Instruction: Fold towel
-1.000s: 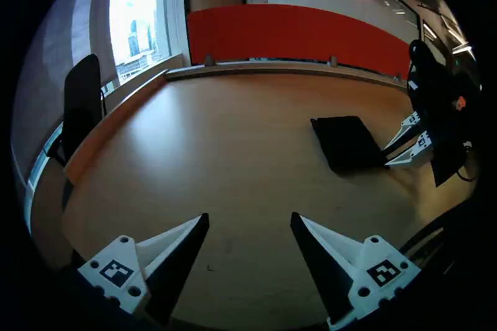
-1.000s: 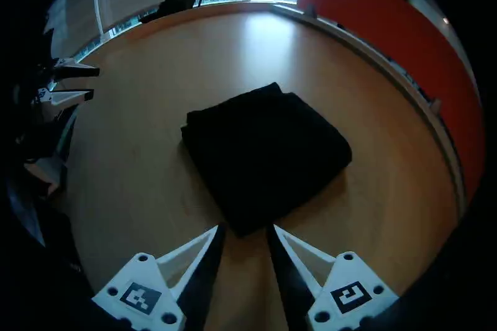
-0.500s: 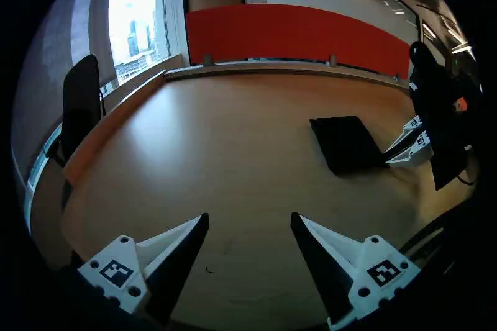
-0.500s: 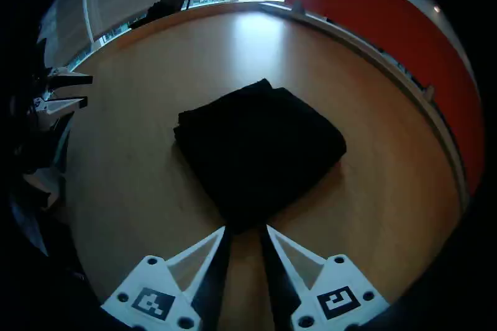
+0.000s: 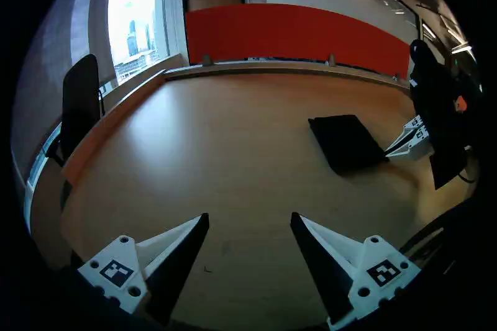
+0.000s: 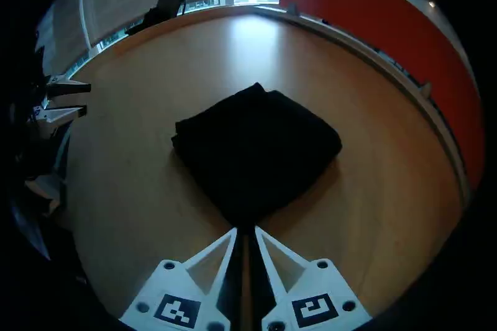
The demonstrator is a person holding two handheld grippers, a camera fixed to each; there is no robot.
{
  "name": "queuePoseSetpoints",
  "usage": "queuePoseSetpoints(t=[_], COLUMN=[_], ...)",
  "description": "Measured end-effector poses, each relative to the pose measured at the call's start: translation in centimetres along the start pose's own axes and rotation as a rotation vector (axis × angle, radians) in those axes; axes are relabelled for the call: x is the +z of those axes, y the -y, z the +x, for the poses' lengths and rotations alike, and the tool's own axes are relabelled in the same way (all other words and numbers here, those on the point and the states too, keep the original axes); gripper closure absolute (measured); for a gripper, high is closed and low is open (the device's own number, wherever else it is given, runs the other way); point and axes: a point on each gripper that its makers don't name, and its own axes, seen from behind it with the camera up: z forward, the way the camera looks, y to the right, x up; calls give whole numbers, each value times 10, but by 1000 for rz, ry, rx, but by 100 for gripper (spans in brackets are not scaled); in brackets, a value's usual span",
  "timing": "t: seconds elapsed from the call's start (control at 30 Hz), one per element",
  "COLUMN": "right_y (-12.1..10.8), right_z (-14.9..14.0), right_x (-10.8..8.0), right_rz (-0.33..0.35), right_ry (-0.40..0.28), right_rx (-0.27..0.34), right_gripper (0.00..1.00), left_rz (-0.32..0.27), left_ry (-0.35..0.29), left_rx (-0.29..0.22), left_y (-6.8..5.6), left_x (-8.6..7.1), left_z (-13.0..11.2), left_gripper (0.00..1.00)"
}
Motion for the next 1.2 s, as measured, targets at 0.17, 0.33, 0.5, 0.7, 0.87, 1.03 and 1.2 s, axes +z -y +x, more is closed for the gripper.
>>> queuePoseSetpoints(t=[0.17,0.33,0.5,0.7,0.87,1.03,1.2], right_y=[-2,-10,-20,-32,-41,-51,-64], right_z=[7,22,54,96,131,160,180], right_x=[-5,-13,-27,-48,-70,-93,-114], right_rz=[-9,-30,-48,-73,-94,-115,-139], right_ry=[-16,-41,-103,-176,-237,-289,-330], right_rx=[-8,6,14,-6,-31,-43,-37], right_gripper=[96,96,96,96,96,97,97], left_rz=[-3,-4,-9,-15,-26,-39,-52], left_ry=[-2,-4,-10,-25,-41,-53,-64], left_rx=[-2,2,10,11,14,14,25], left_y=[-1,1,3,6,7,8,6], left_x=[1,2,3,2,1,0,0], left_z=[0,0,4,14,25,35,42], left_gripper=[2,2,2,2,2,2,2])
